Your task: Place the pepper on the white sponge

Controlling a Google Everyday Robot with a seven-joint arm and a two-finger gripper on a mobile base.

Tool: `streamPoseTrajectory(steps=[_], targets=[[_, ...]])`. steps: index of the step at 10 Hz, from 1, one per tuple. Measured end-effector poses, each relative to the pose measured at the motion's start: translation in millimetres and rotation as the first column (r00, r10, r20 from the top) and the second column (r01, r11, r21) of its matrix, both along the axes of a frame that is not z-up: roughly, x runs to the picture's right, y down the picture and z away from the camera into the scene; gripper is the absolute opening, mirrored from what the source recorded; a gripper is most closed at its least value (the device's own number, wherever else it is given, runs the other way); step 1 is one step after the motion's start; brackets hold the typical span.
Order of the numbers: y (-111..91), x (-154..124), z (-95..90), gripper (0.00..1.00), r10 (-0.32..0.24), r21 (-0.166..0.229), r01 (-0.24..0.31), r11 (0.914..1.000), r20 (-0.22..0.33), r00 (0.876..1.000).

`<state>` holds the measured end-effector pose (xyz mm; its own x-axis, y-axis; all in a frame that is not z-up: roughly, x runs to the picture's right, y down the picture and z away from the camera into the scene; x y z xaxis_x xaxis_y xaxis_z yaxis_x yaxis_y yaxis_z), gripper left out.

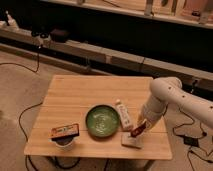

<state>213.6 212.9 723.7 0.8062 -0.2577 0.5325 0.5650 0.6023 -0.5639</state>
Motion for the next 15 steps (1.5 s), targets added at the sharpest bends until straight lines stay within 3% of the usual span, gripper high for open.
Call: streamPoseTrajectory(steps=[2,4,11,12,15], targets=[[17.9,5.9,-5.5,0.14,0.001,-0.015,-0.001,0.9999,-0.033,0.999],[27.7,1.8,0.2,0.14,0.017,-0.021,-0.018,0.9996,-0.046,0.999],[27.3,-19.0,25.3,0.14,0.066,-0.011,-0.066,0.9978,0.011,0.998],[27.3,-22.3,26.3,0.16,0.083,-0.016,-0.083,0.9964,0.027,0.996],[23.8,-25.0,27.5,0.43,0.114,-0.023,-0.112,0.9934,0.062,0.992]])
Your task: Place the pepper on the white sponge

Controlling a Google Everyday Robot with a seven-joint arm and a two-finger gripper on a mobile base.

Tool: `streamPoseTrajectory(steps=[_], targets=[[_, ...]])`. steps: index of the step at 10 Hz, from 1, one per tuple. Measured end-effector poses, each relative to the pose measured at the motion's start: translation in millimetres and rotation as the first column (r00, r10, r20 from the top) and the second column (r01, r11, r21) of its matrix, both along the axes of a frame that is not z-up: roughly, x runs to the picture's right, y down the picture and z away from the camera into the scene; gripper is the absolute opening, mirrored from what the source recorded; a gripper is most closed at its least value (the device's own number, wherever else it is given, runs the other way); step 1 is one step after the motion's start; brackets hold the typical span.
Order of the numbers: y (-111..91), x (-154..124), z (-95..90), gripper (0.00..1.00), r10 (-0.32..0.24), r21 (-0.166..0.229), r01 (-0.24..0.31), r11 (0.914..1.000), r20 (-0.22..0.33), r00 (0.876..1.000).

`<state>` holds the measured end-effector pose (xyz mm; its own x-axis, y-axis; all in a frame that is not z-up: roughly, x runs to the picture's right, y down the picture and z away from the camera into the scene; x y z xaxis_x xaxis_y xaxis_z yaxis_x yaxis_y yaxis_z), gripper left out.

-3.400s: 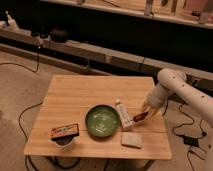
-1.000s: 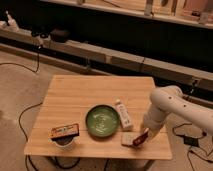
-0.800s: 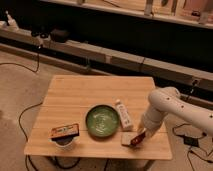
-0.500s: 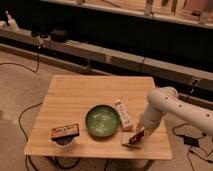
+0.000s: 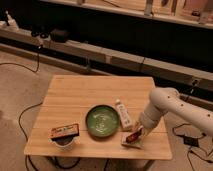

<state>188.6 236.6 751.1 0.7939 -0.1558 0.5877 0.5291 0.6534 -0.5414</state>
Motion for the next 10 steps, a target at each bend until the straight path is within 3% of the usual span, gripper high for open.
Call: streamPoseTrajectory(steps=[2,10], targets=[[0.0,2.0,0.1,0.63,-0.005,-0.009,0.005,0.9999,0.011,1.000],[-0.1,6.7,4.4,0.66,-0.004,-0.032,0.005,0.9995,0.015,1.000]])
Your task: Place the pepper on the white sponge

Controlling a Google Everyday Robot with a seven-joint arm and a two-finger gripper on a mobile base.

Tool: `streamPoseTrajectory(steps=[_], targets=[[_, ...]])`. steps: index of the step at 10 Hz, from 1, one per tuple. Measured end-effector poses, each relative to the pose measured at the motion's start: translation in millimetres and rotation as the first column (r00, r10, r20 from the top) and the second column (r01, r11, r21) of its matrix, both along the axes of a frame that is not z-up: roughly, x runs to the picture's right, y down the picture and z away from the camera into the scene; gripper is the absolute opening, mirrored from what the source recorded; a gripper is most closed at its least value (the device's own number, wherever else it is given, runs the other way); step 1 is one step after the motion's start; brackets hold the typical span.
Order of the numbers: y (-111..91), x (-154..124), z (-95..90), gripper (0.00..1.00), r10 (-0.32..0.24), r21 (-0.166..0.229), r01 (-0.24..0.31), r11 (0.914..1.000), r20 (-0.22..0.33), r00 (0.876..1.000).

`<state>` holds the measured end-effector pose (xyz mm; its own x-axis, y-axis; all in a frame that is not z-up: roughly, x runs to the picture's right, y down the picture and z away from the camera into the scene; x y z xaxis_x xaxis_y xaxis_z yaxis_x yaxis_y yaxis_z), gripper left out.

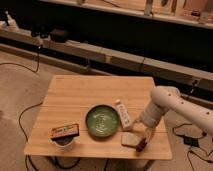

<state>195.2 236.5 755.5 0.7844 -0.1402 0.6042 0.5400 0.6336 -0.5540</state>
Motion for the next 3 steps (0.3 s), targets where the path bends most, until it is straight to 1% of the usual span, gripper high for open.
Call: streamPoseTrajectory(steps=[3], targets=[[-3.8,1.0,-0.3,0.66,-0.006,0.005,0.006,1.0000,0.007,1.000]])
